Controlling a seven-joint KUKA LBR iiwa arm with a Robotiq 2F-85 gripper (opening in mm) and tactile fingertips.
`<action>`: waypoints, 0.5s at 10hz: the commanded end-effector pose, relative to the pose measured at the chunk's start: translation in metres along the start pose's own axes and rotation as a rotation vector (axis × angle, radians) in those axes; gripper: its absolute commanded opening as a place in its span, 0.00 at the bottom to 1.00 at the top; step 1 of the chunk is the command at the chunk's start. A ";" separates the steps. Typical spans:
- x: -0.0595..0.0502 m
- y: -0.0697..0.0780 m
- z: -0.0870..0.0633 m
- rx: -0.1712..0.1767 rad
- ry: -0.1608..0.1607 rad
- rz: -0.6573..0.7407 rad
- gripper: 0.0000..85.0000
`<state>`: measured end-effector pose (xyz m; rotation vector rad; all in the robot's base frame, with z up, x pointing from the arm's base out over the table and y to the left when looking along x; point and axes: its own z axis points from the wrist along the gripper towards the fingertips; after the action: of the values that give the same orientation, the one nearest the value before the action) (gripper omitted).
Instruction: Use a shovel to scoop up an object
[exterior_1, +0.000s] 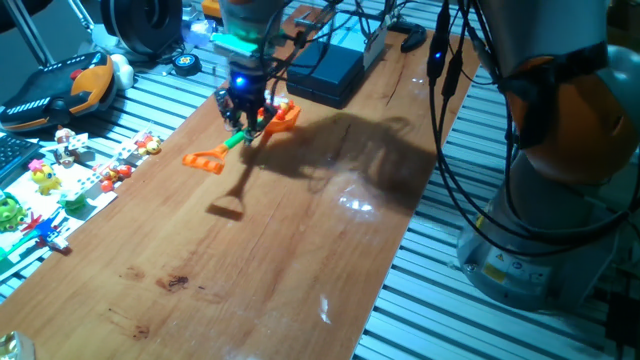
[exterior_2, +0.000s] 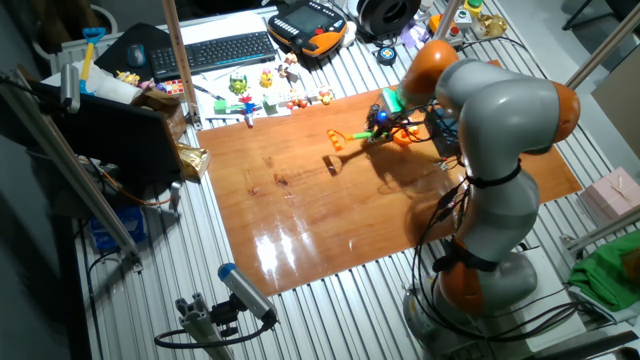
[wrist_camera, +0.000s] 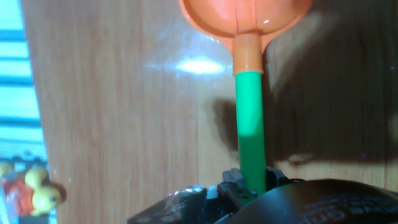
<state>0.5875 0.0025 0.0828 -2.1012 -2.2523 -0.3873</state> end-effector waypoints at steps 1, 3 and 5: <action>0.003 0.000 0.000 -0.007 -0.023 -0.010 0.01; 0.008 0.000 -0.001 -0.006 -0.036 -0.018 0.01; 0.021 0.001 -0.003 -0.001 -0.060 -0.016 0.01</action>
<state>0.5866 0.0219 0.0902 -2.1262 -2.3020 -0.3283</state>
